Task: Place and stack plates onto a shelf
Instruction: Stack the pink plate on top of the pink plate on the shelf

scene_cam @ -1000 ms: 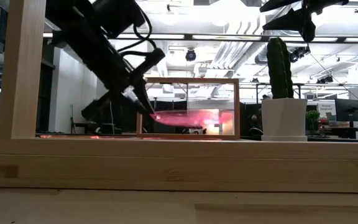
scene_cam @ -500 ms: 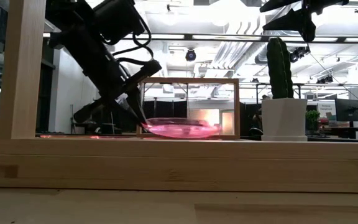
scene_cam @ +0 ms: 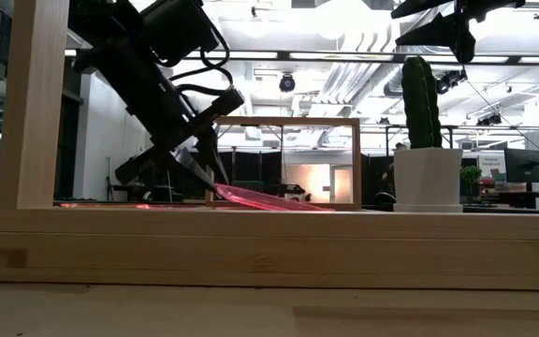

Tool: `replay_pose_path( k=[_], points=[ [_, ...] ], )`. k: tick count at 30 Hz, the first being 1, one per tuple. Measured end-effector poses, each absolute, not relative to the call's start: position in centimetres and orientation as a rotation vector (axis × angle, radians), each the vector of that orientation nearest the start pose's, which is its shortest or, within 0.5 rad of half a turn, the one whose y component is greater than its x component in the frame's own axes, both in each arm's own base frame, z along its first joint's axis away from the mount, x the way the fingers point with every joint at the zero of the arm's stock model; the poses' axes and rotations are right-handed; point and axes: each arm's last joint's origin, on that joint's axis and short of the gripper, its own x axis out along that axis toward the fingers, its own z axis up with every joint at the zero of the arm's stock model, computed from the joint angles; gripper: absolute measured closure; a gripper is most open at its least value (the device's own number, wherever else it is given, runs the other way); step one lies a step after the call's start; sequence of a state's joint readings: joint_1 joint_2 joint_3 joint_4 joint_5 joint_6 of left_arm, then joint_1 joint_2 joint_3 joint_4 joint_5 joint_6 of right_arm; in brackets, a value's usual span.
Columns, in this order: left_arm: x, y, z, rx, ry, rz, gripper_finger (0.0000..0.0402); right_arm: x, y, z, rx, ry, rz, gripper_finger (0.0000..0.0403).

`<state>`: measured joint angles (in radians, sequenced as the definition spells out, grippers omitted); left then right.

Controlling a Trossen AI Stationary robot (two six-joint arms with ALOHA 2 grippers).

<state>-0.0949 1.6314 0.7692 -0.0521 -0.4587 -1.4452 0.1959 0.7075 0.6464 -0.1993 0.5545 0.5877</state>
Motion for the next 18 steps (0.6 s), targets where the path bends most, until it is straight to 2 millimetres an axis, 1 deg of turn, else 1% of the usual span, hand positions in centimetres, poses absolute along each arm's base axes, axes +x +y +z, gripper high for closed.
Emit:
replay_pose_path(
  k=[7, 13, 15, 18],
  points=[
    [29.9, -0.7, 14.6, -1.111, 0.467, 0.880, 0.0278, 15.7, 1.6, 29.6, 0.497, 0.129, -0.416, 0.0208],
    [30.7, 0.2, 15.2, -1.106, 0.471, 0.758, 0.0244, 15.7, 1.6, 29.6, 0.500, 0.128, -0.417, 0.0208],
    [31.0, 0.5, 15.4, -1.111, 0.463, 0.716, 0.0237, 15.7, 1.6, 29.6, 0.500, 0.128, -0.417, 0.0208],
    [31.0, 0.7, 15.4, -1.100, 0.505, 0.666, 0.0232, 15.7, 1.6, 29.6, 0.500, 0.128, -0.417, 0.0208]
  ],
)
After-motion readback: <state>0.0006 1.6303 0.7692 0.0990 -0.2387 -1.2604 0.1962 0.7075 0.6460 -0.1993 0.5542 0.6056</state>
